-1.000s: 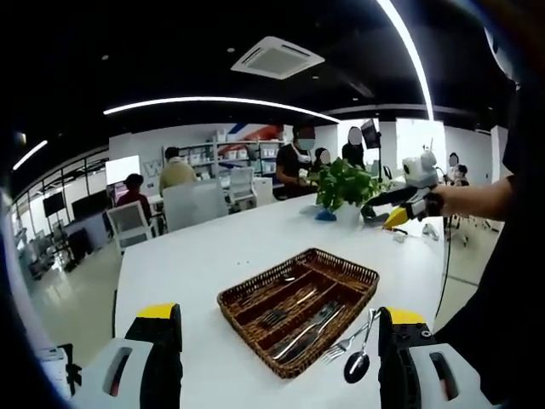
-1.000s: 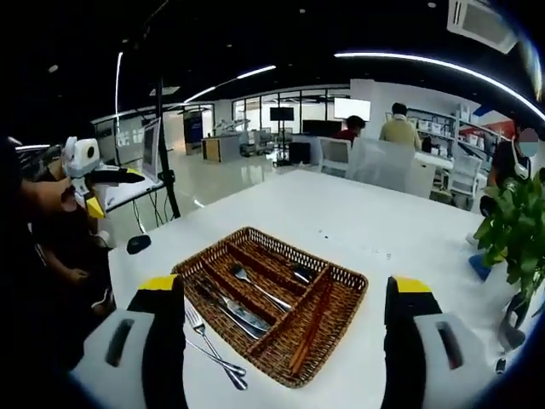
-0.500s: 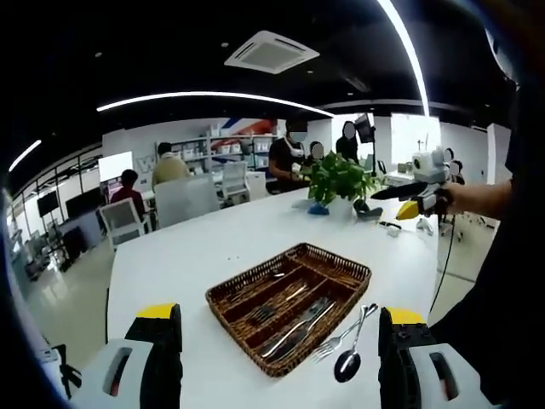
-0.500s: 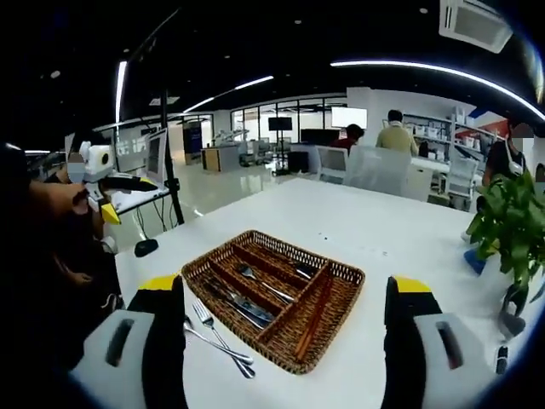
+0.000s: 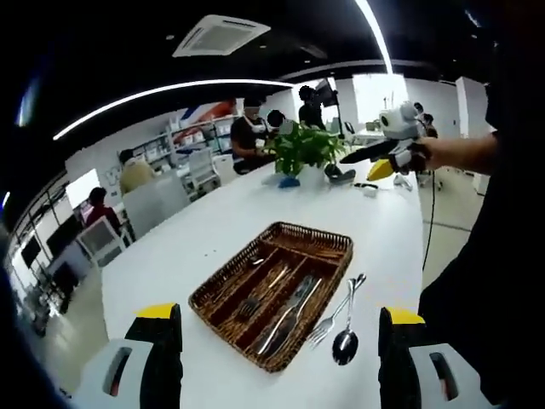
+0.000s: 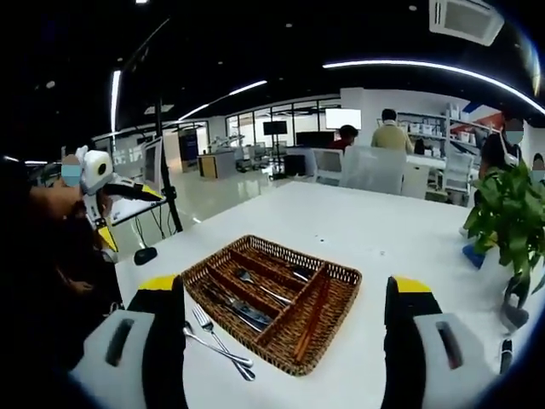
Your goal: Arrange the knives, forks, and spoons in their matching storage slots by inserting each utensil handle-first until every utensil is classified and aligned in the correct compartment
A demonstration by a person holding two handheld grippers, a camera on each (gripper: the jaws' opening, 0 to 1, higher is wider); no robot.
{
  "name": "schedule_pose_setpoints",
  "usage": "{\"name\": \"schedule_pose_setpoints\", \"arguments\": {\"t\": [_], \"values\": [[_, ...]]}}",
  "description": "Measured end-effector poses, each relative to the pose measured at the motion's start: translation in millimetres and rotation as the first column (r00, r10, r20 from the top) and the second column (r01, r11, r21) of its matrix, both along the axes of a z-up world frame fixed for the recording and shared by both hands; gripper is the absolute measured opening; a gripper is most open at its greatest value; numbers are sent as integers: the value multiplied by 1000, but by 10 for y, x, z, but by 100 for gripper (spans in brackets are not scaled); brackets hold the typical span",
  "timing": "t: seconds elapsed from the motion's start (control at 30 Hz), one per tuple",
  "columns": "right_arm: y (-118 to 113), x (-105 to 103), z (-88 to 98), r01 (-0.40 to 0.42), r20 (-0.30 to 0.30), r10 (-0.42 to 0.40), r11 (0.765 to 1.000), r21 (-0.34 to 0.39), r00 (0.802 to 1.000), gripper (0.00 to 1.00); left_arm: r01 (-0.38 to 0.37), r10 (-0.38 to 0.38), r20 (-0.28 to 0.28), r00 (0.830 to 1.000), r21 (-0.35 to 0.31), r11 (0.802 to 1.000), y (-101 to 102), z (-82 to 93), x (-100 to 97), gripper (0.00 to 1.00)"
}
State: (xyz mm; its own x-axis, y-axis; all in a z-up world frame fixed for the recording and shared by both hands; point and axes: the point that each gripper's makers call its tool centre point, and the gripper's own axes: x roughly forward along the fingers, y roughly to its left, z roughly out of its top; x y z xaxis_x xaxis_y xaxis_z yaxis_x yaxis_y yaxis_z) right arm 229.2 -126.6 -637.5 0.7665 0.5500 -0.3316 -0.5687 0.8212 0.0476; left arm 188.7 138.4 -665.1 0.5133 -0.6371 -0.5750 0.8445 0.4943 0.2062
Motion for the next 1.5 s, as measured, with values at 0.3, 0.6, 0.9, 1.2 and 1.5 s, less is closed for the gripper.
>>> {"name": "schedule_pose_setpoints", "arguments": {"t": [0.3,0.6,0.9,1.2,1.5], "values": [[-171,-61,-88,34,-17,-34,999,28,999,99,85,-86,-72,994,-27,996,-395,-293,-32,86],[-291,-108,-136,58,-29,-57,997,40,998,99,146,-148,-131,980,-27,989,-800,-569,-62,86],[-453,-133,-99,92,-22,-91,995,48,996,99,159,-158,-229,961,-16,987,-1011,-965,-130,69],[-498,-168,-189,97,-36,-96,994,41,995,99,171,-156,-337,928,17,985,-1078,-1464,-236,58],[-599,-256,-223,110,-47,-108,993,38,993,98,170,-135,-388,912,57,984,-1098,-1721,-192,44]]}}
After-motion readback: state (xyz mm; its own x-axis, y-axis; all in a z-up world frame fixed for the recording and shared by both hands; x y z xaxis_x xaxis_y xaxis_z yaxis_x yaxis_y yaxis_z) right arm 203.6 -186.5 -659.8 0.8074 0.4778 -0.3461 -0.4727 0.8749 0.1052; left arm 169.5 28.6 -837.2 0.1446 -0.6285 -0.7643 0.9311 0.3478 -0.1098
